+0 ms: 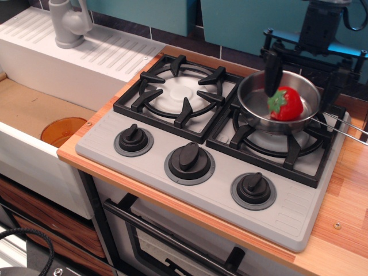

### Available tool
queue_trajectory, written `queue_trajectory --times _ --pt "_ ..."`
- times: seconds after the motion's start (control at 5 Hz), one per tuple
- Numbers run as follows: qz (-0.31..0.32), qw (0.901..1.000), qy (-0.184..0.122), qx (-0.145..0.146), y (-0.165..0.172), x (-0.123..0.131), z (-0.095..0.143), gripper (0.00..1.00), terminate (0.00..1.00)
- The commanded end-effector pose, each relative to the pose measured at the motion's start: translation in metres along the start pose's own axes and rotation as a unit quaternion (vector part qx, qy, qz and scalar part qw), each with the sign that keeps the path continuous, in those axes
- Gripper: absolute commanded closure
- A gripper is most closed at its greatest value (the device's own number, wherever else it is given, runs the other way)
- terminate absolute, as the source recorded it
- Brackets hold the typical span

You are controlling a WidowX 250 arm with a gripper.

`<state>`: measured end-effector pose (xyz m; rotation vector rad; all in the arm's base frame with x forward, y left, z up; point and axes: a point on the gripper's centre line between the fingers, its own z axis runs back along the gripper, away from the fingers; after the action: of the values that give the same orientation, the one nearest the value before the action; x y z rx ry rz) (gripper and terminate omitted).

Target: Put strawberry in pot or pan an put pot or pan on stove

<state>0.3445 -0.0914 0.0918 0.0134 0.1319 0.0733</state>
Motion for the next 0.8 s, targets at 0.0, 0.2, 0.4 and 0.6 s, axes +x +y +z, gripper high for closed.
queue_trajectory --times 0.0,0.2,0.4,0.6 --pt "-0.024 0.9978 -0.060 -0.011 0.035 0.022 0.043 0.00 0.00" --pt "-0.033 0.9973 -0.065 -0.012 0.052 0.031 0.040 0.00 0.00" --pt "-0.037 0.9964 -0.075 -0.013 0.063 0.035 0.031 0.00 0.00" --pt "-0.033 0.9954 -0.087 -0.021 0.066 0.032 0.013 0.00 0.00"
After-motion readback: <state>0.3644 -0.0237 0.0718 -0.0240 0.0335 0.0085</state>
